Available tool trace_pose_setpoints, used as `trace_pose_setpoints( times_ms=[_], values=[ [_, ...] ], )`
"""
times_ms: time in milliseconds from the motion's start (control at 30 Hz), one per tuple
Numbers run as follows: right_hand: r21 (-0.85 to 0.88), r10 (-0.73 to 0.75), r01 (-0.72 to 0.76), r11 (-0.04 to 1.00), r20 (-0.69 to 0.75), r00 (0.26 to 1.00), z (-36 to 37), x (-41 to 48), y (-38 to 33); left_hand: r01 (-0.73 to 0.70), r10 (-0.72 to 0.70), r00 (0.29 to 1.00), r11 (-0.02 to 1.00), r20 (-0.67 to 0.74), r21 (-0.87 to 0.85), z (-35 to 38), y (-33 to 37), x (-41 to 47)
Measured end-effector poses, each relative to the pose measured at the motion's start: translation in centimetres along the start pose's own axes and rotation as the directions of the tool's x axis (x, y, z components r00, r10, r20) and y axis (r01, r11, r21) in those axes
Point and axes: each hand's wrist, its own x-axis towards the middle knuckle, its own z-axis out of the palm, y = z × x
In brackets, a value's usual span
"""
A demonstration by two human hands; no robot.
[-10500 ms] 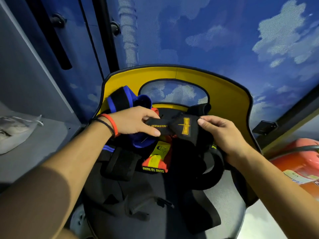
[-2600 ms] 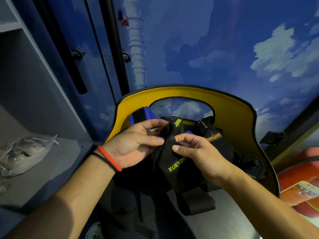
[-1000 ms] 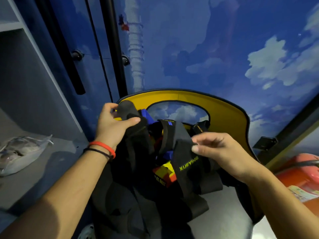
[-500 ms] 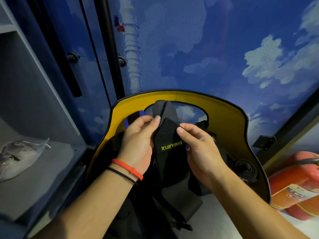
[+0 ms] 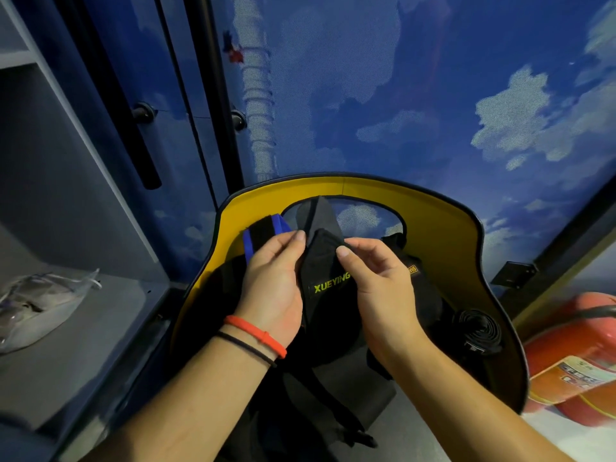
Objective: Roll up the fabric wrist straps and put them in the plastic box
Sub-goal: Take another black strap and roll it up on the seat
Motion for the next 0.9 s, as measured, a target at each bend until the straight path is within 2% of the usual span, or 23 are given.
trace_pose_setpoints(
  times_ms=[233,300,367,433,567,667,767,833,900],
  values=[
    [-0.074,0.051,-0.053,0.996,-0.032,0.998,0.8,-0.5,1.1,-0.021,0.018,0.998,0.999,-0.061,-0.033,0.6,-0.6,0.0],
    [-0.258,-0.004,0.002,0.966,-0.004,1.0,0.9,-0.7,1.5,-0.038,0.036,0.997,0.999,-0.071,-0.026,0.6,-0.8,0.1],
    [-0.529,-0.104,0.111,0.841,0.042,0.994,0.8,-0.7,1.6,-0.051,0.052,0.995,0.999,-0.084,0.013,0.6,-1.0,0.1],
    [-0.643,-0.207,0.199,0.74,0.065,0.976,0.9,-0.7,1.3,-0.043,0.043,0.995,0.999,-0.093,0.006,0.8,-1.0,0.0],
    [-0.474,-0.207,0.218,0.853,0.076,0.975,1.0,-1.1,0.3,-0.05,0.046,0.993,0.998,-0.107,-0.037,1.0,-0.8,0.2],
    [-0.425,-0.172,0.229,0.876,0.17,0.97,1.1,-1.5,0.4,0.011,-0.017,0.998,0.994,-0.052,-0.111,1.1,-0.7,0.2],
    [-0.4,-0.205,0.25,0.882,0.151,0.967,1.0,-1.4,0.5,0.069,-0.062,0.997,0.981,0.045,-0.179,1.2,0.0,-0.1],
    [-0.399,-0.239,0.26,0.879,0.102,0.966,0.5,-0.7,0.4,0.049,-0.032,0.996,0.978,0.085,-0.204,1.0,0.8,0.0],
    [-0.379,-0.211,0.228,0.897,0.086,0.974,0.1,0.0,0.3,-0.06,0.068,0.994,0.994,0.086,-0.093,0.5,1.4,0.4]
  ],
)
